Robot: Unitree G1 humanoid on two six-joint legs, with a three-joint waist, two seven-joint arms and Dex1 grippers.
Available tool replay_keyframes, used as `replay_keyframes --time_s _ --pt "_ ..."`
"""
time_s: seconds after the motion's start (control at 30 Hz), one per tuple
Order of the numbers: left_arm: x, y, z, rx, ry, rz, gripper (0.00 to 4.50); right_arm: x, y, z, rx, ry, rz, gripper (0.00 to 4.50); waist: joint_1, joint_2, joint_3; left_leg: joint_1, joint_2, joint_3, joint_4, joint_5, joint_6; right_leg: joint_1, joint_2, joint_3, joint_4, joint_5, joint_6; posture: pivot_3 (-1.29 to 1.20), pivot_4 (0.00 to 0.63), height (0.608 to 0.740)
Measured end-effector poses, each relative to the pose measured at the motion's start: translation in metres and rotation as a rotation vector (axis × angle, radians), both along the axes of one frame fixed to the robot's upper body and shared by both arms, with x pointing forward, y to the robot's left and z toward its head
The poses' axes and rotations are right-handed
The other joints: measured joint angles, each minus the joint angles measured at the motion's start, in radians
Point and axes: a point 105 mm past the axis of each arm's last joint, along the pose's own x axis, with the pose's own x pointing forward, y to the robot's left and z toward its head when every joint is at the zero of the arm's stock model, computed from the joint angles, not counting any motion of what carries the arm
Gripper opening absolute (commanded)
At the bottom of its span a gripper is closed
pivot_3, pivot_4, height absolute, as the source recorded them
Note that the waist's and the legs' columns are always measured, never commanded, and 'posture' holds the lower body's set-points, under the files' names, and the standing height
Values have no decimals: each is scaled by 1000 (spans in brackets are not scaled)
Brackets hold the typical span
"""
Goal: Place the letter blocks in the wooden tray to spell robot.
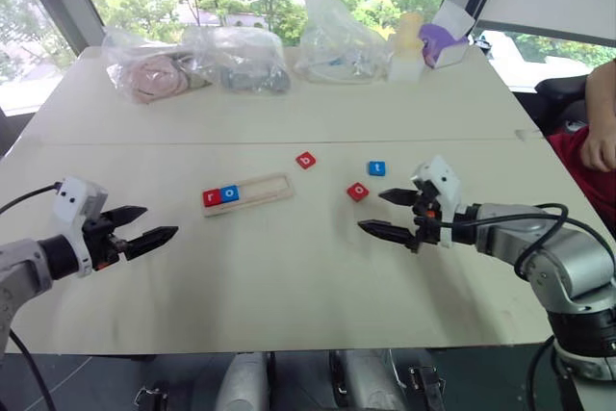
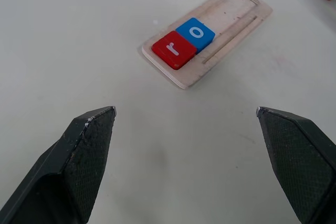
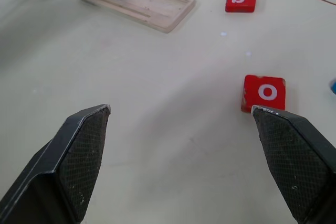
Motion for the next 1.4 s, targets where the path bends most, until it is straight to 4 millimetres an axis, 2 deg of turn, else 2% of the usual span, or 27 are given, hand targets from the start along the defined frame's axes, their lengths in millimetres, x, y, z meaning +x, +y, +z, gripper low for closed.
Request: replay_keyframes --time_s 0.3,0.73,0.97,1.1,1.27,1.4 --pt "7 1 10 -2 -50 24 4500 0 1 -1 -7 -11 11 4482 0 0 0 0 0 0 0 0 0 0 0 0 0 0 0 0 150 735" --pt "6 0 10 -1 -42 9 4500 1 1 -7 -20 9 19 4482 -1 0 0 0 0 0 0 0 0 0 0 0 0 0 0 0 150 735" --pt "8 1 7 119 -33 -77 4500 -1 1 -7 -32 11 46 4482 0 0 0 0 0 0 0 0 0 0 0 0 0 -1 -2 0 150 735" --pt "29 11 6 240 -71 -121 4500 -6 20 -8 -20 12 102 4482 1 0 0 0 0 0 0 0 0 0 1 -1 0 -1 -3 0 150 735" --pt "70 9 -3 303 -146 -186 4500 -18 70 -12 43 23 228 4482 1 0 0 -2 -1 1 1 0 0 -2 3 -1 1 1 1 0 150 735" --pt "83 3 -13 319 -131 -272 4500 -13 89 -8 54 -6 235 4482 -1 -1 0 -4 -1 2 1 0 0 -4 2 -1 1 1 2 0 150 735"
